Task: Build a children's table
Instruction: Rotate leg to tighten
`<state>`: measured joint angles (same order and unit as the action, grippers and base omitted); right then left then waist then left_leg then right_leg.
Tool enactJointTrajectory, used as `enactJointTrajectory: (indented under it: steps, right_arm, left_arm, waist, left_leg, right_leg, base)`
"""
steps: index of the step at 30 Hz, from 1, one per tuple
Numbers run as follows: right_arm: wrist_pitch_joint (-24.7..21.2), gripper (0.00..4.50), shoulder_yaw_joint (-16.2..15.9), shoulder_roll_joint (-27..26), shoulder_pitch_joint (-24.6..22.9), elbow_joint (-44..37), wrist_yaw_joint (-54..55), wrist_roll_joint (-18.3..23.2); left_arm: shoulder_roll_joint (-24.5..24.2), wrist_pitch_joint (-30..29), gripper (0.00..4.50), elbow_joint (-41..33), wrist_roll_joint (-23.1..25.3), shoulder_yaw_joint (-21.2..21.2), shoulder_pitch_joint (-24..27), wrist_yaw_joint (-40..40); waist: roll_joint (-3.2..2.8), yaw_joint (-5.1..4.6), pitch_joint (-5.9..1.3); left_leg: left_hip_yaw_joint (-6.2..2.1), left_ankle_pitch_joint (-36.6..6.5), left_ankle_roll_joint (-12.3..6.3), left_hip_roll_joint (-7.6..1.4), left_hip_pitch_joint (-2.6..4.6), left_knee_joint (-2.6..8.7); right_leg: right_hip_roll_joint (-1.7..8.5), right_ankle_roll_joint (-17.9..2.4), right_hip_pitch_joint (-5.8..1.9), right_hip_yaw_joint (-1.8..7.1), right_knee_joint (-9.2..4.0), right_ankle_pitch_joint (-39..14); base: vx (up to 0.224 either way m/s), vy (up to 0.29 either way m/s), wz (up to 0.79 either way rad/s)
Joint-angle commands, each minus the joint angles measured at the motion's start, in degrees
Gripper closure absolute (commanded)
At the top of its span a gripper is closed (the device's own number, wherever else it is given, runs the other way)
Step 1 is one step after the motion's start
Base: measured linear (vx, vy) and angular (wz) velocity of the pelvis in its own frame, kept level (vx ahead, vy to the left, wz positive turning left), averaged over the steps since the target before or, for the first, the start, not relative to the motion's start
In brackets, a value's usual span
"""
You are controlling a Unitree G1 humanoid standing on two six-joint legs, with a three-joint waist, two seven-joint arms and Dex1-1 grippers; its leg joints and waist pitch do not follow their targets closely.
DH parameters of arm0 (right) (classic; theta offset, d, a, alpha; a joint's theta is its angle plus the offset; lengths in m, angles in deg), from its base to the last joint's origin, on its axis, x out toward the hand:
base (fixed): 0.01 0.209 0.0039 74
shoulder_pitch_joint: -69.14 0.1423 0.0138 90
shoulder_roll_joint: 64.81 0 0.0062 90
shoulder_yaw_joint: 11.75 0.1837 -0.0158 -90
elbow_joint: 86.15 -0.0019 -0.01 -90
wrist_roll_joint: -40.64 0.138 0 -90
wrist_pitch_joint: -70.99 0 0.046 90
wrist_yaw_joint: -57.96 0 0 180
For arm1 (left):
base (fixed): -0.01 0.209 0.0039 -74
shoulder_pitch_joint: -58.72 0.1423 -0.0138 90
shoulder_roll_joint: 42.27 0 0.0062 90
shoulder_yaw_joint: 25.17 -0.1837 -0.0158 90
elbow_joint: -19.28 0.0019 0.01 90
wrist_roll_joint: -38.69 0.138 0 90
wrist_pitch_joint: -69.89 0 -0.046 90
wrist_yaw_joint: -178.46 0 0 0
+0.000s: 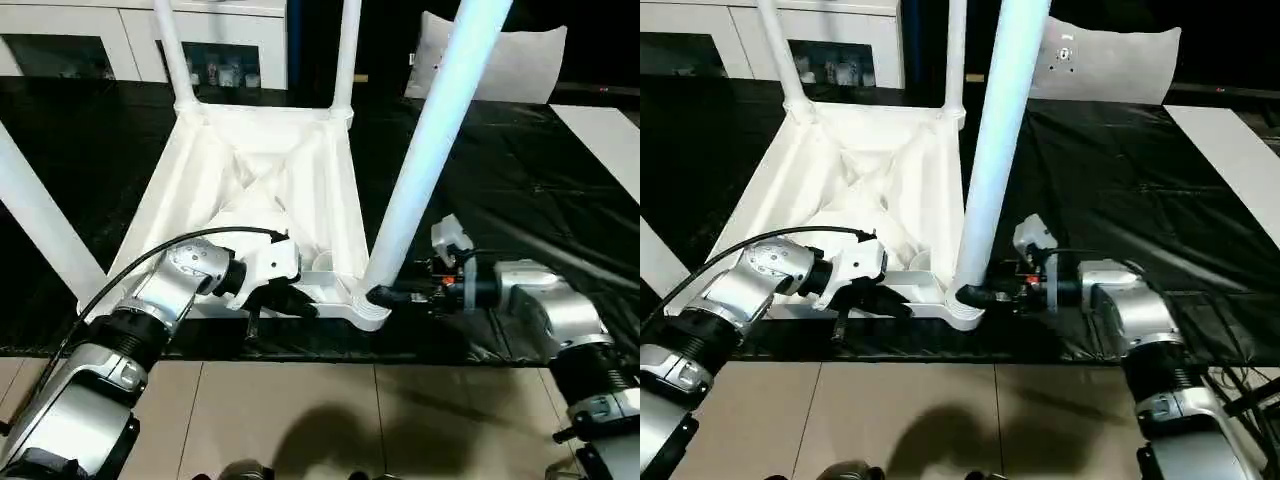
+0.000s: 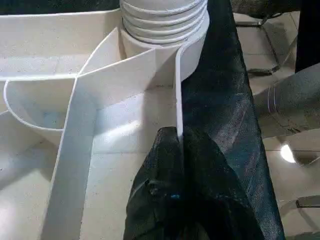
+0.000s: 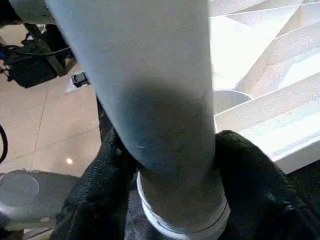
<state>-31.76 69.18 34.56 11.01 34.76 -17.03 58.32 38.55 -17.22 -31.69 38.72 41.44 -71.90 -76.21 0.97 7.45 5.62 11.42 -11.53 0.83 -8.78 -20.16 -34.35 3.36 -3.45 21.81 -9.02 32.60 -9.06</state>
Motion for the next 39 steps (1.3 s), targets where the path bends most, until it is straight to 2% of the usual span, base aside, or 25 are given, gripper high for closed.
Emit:
enactJointTrajectory:
  steps: [1, 4, 8, 10, 11, 12, 13, 14, 15, 16, 17, 18, 19, 21, 22, 23, 25, 26, 29, 31, 33, 35, 36, 37, 39]
  right_arm:
    - [0.09, 2.26, 0.52, -0.49, 0.85, 0.58, -0.67, 0.41]
    - [-1.27, 2.35, 1.02, -1.03, 0.37, -0.46, -0.25, 1.44]
    - [-5.62, 2.44, -0.36, -2.01, -3.23, -7.13, 7.09, -1.01]
    - [-7.88, 2.46, 0.23, -3.29, -3.83, -8.56, 11.58, -1.47]
    - [-9.92, 2.47, 1.4, -4.55, -4.04, -9.22, 15.84, -1.62]
    - [-11.33, 2.48, 2.27, -5.43, -4.14, -9.59, 18.64, -1.74]
    - [-12.28, 2.49, 3.08, -6.49, -4.05, -9.7, 22.17, -2.43]
    - [-13.72, 2.5, 4.89, -9.09, -3.28, -9.21, 30.01, -4.09]
    - [-13.88, 2.5, 5.12, -9.42, -3.16, -9.14, 30.97, -4.32]
    - [-14.06, 2.5, 7.49, -12.27, -2.15, -8.47, 38.44, -5.14]
    - [-14.15, 2.5, 8.73, -13.68, -1.83, -8.61, 42.06, -5.26]
    - [-13.79, 2.5, 9.91, -15.12, -1.26, -8.55, 45.05, -4.97]
    - [-13.29, 2.5, 9.78, -15.52, -1.15, -9.14, 45.6, -5.09]
    - [-11.49, 2.5, 8.83, -15.04, -1.92, -9.95, 43.55, -5.25]
    - [-11.05, 2.17, 8.6, -14.83, -2.27, -10.22, 42.78, -5.23]
    - [-11.26, 1.84, 9.08, -14.73, -2.72, -10.8, 42.25, -4.63]
    - [-12.3, 1.84, 10.08, -14.5, -3.42, -12.07, 41.31, -3.57]
    - [-12.43, 1.67, 10.28, -14.27, -3.57, -12.33, 40.93, -3.38]
    - [-12.07, 1.39, 11.17, -10.25, -4.98, -13.83, 35.36, -2.25]
    - [-9.84, 1.28, 10.26, -7.23, -5.65, -13.48, 31.32, -2.55]
    - [-4.92, 1.14, 9.07, -3.54, -5.59, -11.21, 27.07, -4.42]
    - [-3.15, 0.94, 8.52, -1.83, -5.47, -10.32, 24.26, -5.06]
    - [-3.15, 0.94, 8.52, -1.83, -5.47, -10.32, 24.26, -5.06]
    - [-0.85, 0.94, 7.79, 0.28, -5.44, -9.75, 19.83, -5.17]
    - [0.72, 0.94, 7.53, 1.24, -5.23, -9.32, 17.13, -4.94]
  left_arm:
    - [-0.02, -0.44, 4.5, 1.06, 1.48, -0.29, 0.14, -0.71]
    - [0.31, -0.85, 4.5, 1.01, 1.25, -0.09, 0.13, -0.52]
    - [3.01, -7.33, 4.5, 0.49, 0.58, 1.16, -0.69, 3.73]
    - [4.7, -8.76, 4.5, 0.6, 0.45, 1.59, -1.11, 6.01]
    - [6.33, -10.53, 4.5, 1.03, 0.57, 1.91, -1.65, 8.49]
    - [7.42, -11.71, 4.5, 1.33, 0.68, 2.14, -2.0, 10.1]
    - [8.56, -12.55, 4.5, 1.64, 0.84, 2.33, -2.39, 11.79]
    - [11.19, -14.27, 4.5, 2.34, 0.92, 3.02, -3.28, 15.74]
    - [11.51, -14.45, 4.5, 2.42, 0.93, 3.11, -3.39, 16.21]
    - [13.94, -15.74, 4.5, 3.02, 0.77, 3.87, -4.17, 19.65]
    - [15.08, -16.44, 4.5, 3.11, 0.77, 4.31, -4.47, 21.09]
    - [16.97, -17.04, 4.5, 3.55, 0.49, 5.06, -5.05, 23.34]
    - [18.13, -17.36, 4.5, 3.67, 0.62, 5.42, -5.38, 24.68]
    - [18.08, -16.18, 4.5, 4.14, 2.25, 4.53, -5.46, 25.6]
    - [17.89, -15.63, 4.5, 4.38, 2.94, 4.09, -5.44, 25.8]
    - [17.3, -14.51, 4.5, 4.36, 3.63, 3.7, -5.14, 25.58]
    - [16.26, -12.67, 4.5, 4.18, 4.61, 3.25, -4.57, 25.2]
    - [15.89, -12.24, 4.5, 4.1, 4.83, 3.11, -4.39, 24.97]
    - [12.23, -8.57, 4.5, 2.98, 5.76, 2.13, -2.51, 21.13]
    - [10.97, -6.83, 4.5, 2.44, 5.22, 2.22, -1.84, 18.64]
    - [9.35, -4.04, 4.5, 2.4, 5.36, 1.67, -1.29, 15.64]
    - [8.41, -1.53, 4.5, 2.68, 5.36, 0.98, -0.92, 13.18]
    - [8.41, -1.53, 4.5, 2.69, 5.36, 0.98, -0.92, 13.18]
    - [7.25, 0.07, 4.5, 3.52, 5.32, 0.62, -0.95, 10.86]
    - [6.6, 0.6, 4.5, 3.81, 4.84, 0.67, -1.06, 8.88]
  waist:
    - [-0.52, 0.16, -4.39]
    - [-0.43, 0.14, -4.31]
    - [-0.43, 0.15, -4.16]
    - [-0.61, -0.12, -3.72]
    - [-0.33, -0.25, -3.74]
    - [-0.33, -0.44, -3.59]
    - [-0.92, -0.59, -3.41]
    - [-0.97, -1.2, -3.34]
    - [-0.94, -1.52, -3.37]
    - [-0.94, -2.07, -3.39]
    - [-1.08, -2.73, -3.45]
    - [-1.41, -2.79, -3.53]
    - [-1.57, -3.2, -3.7]
    - [-1.22, -2.99, -3.75]
    - [-1.13, -2.77, -3.7]
    - [-1.25, -2.42, -3.84]
    - [-1.22, -2.1, -4.11]
    - [-1.17, -1.91, -4.28]
    - [-1.06, -1.16, -4.64]
    - [-1.31, -0.77, -4.82]
    - [-1.26, -0.26, -5.38]
    - [-1.3, -0.05, -5.28]
    - [-1.27, 0.04, -5.3]
    - [-1.23, 0.24, -5.5]
    - [-1.25, 0.62, -5.39]
  left_leg:
    - [-3.22, -10.24, -1.71, -6.65, 0.86, 4.24]
    - [-3.2, -10.59, -1.68, -6.55, 0.84, 4.26]
    - [-3.35, -10.64, -1.23, -6.77, 1.07, 4.48]
    - [-3.51, -13.36, -0.28, -6.5, 1.29, 4.58]
    - [-3.46, -14.19, -0.13, -6.0, 1.38, 4.36]
    - [-3.51, -14.04, -0.05, -5.97, 1.38, 4.42]
    - [-3.72, -15.56, 0.51, -5.98, 1.9, 4.38]
    - [-3.94, -17.43, 1.03, -5.98, 1.97, 4.36]
    - [-4.09, -18.28, 1.35, -6.14, 2.05, 4.49]
    - [-4.46, -19.5, 1.68, -6.31, 1.81, 4.59]
    - [-4.48, -20.87, 1.89, -6.41, 1.89, 4.53]
    - [-4.55, -21.27, 1.78, -6.48, 2.02, 4.53]
    - [-4.54, -21.29, 1.7, -6.76, 1.69, 4.62]
    - [-4.21, -19.46, 0.83, -6.43, 1.52, 4.63]
    - [-3.83, -16.96, -0.07, -5.87, 1.39, 4.45]
    - [-3.61, -14.32, -0.93, -5.77, 1.11, 4.45]
    - [-3.61, -11.61, -1.78, -6.19, 0.97, 4.64]
    - [-3.52, -10.41, -2.26, -6.33, 0.95, 4.64]
    - [-3.18, -7.45, -3.62, -6.09, 0.58, 4.38]
    - [-3.08, -4.75, -4.88, -6.11, 0.23, 4.29]
    - [-3.03, -1.9, -6.34, -6.07, -0.14, 3.78]
    - [-2.93, -1.8, -6.92, -6.02, -0.31, 3.48]
    - [-2.92, -1.92, -7.04, -5.97, -0.44, 3.42]
    - [-2.9, -1.7, -7.33, -6.02, -0.5, 3.35]
    - [-2.8, -2.24, -7.63, -6.1, -0.42, 3.3]
  right_leg:
    - [8.57, -6.55, -2.73, 5.31, -4.54, -22.25]
    - [8.59, -6.46, -2.8, 5.3, -4.69, -22.97]
    - [8.58, -5.99, -2.58, 5.35, -4.78, -23.57]
    - [8.79, -5.29, -2.44, 5.21, -5.55, -28.07]
    - [8.94, -3.84, -2.56, 4.96, -6.19, -31.47]
    - [8.78, -3.29, -2.55, 4.9, -6.37, -32.5]
    - [8.68, -2.38, -2.08, 4.54, -6.93, -34.57]
    - [8.59, -1.4, -2.23, 4.03, -7.33, -36.03]
    - [8.54, -1.25, -2.27, 3.78, -7.48, -36.0]
    - [8.64, -0.53, -2.64, 3.26, -7.61, -35.73]
    - [8.81, -0.35, -2.6, 2.88, -7.85, -35.28]
    - [8.94, -0.29, -2.74, 2.68, -7.99, -34.99]
    - [8.96, -0.29, -3.04, 2.53, -7.82, -32.79]
    - [9.19, 0.05, -2.94, 3.15, -7.84, -30.28]
    - [9.41, -0.42, -2.86, 3.57, -7.78, -29.62]
    - [9.3, -0.79, -3.04, 3.82, -7.53, -28.05]
    - [8.93, -1.81, -3.07, 4.07, -6.7, -24.03]
    - [8.87, -2.59, -3.04, 4.3, -6.25, -21.47]
    - [8.9, -3.63, -3.39, 4.6, -5.32, -17.37]
    - [8.58, -4.29, -3.47, 4.51, -4.66, -13.91]
    - [8.33, -5.18, -3.36, 4.47, -3.48, -8.05]
    - [8.26, -5.5, -3.06, 4.49, -3.31, -7.32]
    - [8.25, -5.51, -3.12, 4.43, -3.23, -7.51]
    - [8.26, -5.47, -3.2, 4.35, -3.15, -7.75]
    - [8.0, -4.87, -2.96, 4.22, -3.42, -9.44]
  base:
    - [0.0, 0.0, 0.0]
    - [0.0, 0.0, 0.0]
    - [0.0, 0.0, 0.0]
    - [0.0, 0.0, 0.0]
    - [0.0, 0.0, 0.0]
    - [0.0, 0.0, 0.0]
    - [0.0, 0.0, 0.0]
    - [0.0, 0.0, 0.0]
    - [0.0, 0.0, 0.0]
    - [0.0, 0.0, 0.0]
    - [0.0, 0.0, 0.0]
    - [0.0, 0.0, 0.0]
    - [0.0, 0.0, 0.0]
    - [0.0, 0.0, 0.0]
    - [0.0, 0.0, 0.0]
    - [0.0, 0.0, 0.0]
    - [0.0, 0.0, 0.0]
    - [0.0, 0.0, 0.0]
    - [0.0, 0.0, 0.0]
    - [0.0, 0.0, 0.0]
    - [0.0, 0.0, 0.0]
    - [0.0, 0.0, 0.0]
    - [0.0, 0.0, 0.0]
    - [0.0, 0.0, 0.0]
    - [0.0, 0.0, 0.0]
